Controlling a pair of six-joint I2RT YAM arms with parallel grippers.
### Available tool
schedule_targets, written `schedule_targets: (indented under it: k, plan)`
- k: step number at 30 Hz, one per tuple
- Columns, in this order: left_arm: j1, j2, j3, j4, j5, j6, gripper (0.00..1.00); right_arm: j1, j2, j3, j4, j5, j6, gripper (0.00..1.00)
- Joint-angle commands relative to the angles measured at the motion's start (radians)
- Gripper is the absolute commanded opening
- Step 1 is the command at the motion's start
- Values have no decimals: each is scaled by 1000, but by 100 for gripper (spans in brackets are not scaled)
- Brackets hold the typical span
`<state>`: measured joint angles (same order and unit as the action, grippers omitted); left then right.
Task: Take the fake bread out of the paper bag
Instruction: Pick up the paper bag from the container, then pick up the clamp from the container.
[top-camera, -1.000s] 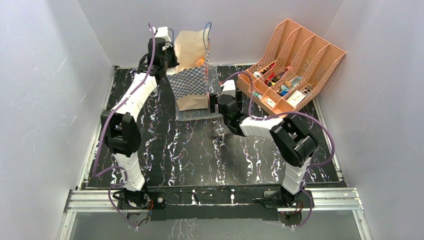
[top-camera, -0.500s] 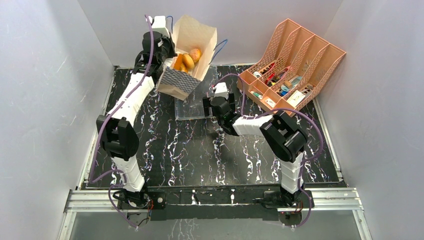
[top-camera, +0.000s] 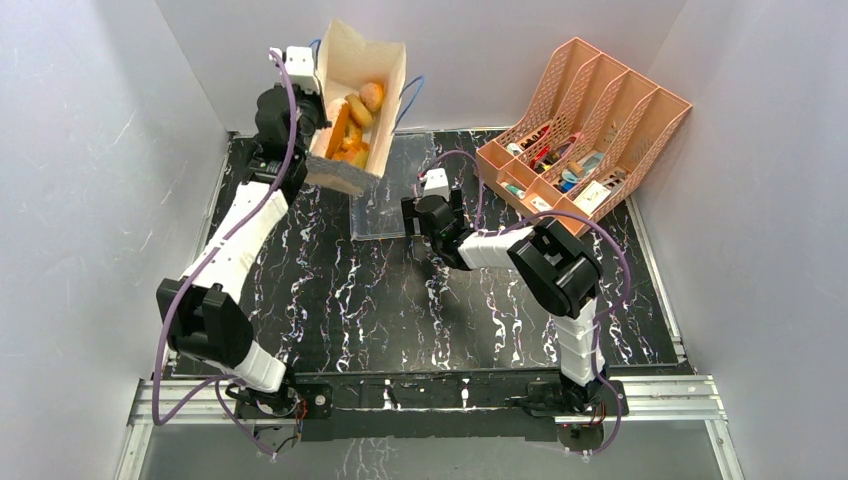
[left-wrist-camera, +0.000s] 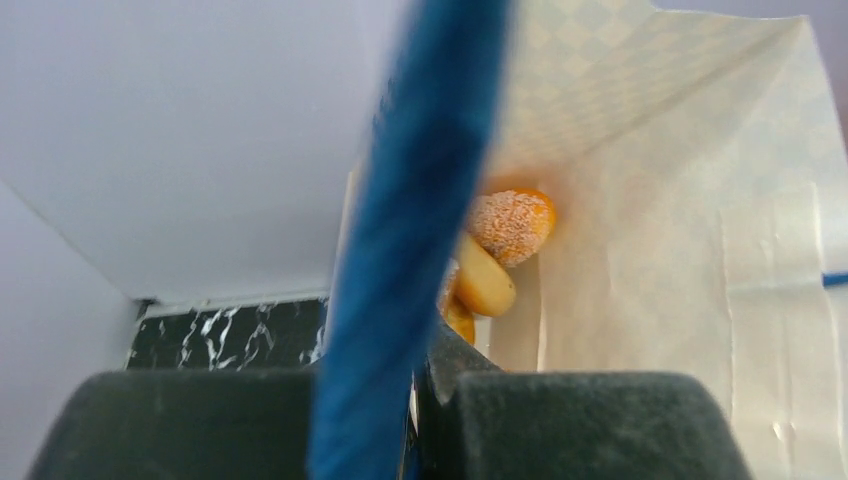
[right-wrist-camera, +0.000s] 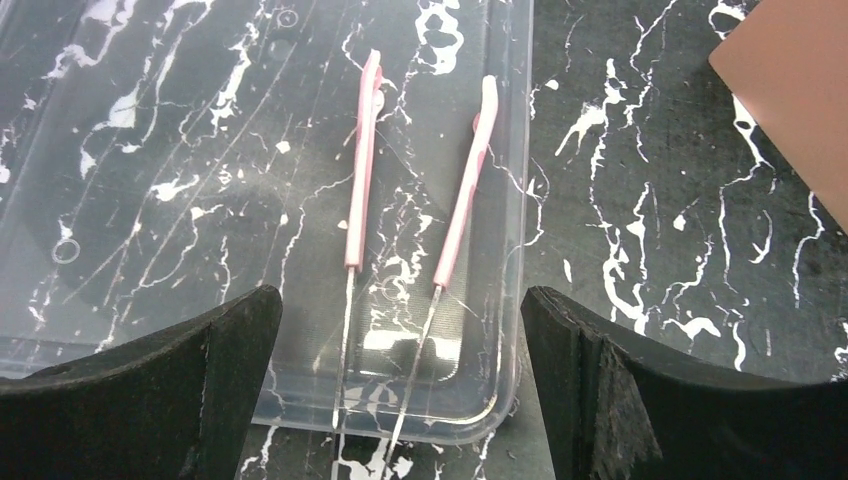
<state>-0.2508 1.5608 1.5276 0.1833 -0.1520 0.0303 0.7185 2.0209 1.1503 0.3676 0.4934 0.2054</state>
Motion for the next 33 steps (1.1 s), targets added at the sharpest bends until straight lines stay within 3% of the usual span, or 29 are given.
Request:
schedule_targets:
  k: [1,10,21,26,33]
  plan:
    - [0,-105,-113,157,-58,123,0,7,26,55,52,-9,8,89]
    - [2,-188,-286,271,-121,195,0,8,62,83,40,-4,32,81]
    - [9,-242,-375,350,-187,192,0,8,101,104,26,-14,57,73]
    - [15,-252,-405,381,-221,188,0,8,120,119,16,-20,63,59]
    - [25,-251,-464,436,-285,178,0,9,127,130,-10,-2,75,31]
